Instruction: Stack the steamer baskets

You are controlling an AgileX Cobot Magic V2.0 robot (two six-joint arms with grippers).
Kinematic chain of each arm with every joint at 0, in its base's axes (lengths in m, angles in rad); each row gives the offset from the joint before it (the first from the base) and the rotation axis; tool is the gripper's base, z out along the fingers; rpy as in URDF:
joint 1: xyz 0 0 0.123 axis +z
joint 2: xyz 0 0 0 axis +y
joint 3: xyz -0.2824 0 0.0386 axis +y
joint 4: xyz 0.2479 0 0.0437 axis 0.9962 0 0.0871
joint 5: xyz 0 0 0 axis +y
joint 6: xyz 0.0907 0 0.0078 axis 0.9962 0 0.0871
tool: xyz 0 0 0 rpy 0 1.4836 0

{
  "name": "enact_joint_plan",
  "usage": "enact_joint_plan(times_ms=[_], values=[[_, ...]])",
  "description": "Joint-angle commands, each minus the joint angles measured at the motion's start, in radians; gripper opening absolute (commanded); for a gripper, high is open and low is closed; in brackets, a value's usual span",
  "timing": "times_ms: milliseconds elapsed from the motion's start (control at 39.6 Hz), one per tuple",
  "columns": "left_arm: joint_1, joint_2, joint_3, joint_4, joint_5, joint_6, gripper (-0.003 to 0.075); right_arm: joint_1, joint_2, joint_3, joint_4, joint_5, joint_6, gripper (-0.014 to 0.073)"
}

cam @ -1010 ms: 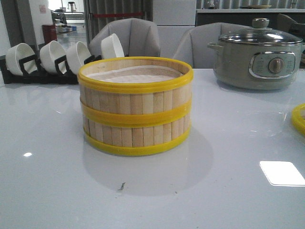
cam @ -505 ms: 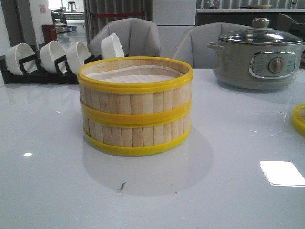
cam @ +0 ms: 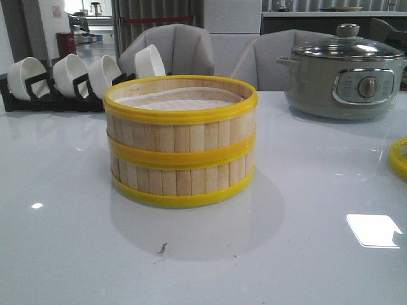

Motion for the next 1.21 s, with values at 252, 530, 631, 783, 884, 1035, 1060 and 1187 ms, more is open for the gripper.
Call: enact_joint_plan(times_ms=[252, 530, 631, 783, 884, 1035, 1060, 1187], values=[[0.000, -0.001, -0.027, -0.001, -0.077, -0.005, 0.0094, -0.005, -0.036, -0.038, -0.010, -0.081, -0.006, 0.0379], [0.000, -0.001, -0.027, -0.001, -0.077, -0.005, 0.0094, -0.005, -0.036, -0.038, -0.009, -0.076, -0.006, 0.0379], [0.000, -0.001, -0.027, -0.001, -0.077, -0.005, 0.0094, -0.005, -0.036, -0.038, -0.009, -0.068, -0.006, 0.0379], [0.000, -0.001, -0.027, -0.001, -0.077, -0.005, 0.0094, -0.005, -0.036, -0.038, -0.008, -0.053, -0.006, 0.0379], [0.000, -0.001, -0.027, -0.001, -0.077, -0.005, 0.0094, -0.005, -0.036, -0.038, -0.008, -0.051, -0.006, 0.0379], [0.000, -0.001, -0.027, -0.001, -0.077, -0.005, 0.0094, -0.005, -0.036, -0.038, -0.008, -0.055, -0.006, 0.0379], [0.000, -0.001, -0.027, -0.001, -0.077, -0.005, 0.0094, -0.005, -0.036, -0.038, -0.008, -0.055, -0.006, 0.0379], [0.000, -0.001, -0.027, -0.001, -0.077, -0.005, 0.0094, -0.005, -0.036, -0.038, -0.008, -0.064, -0.006, 0.0379]])
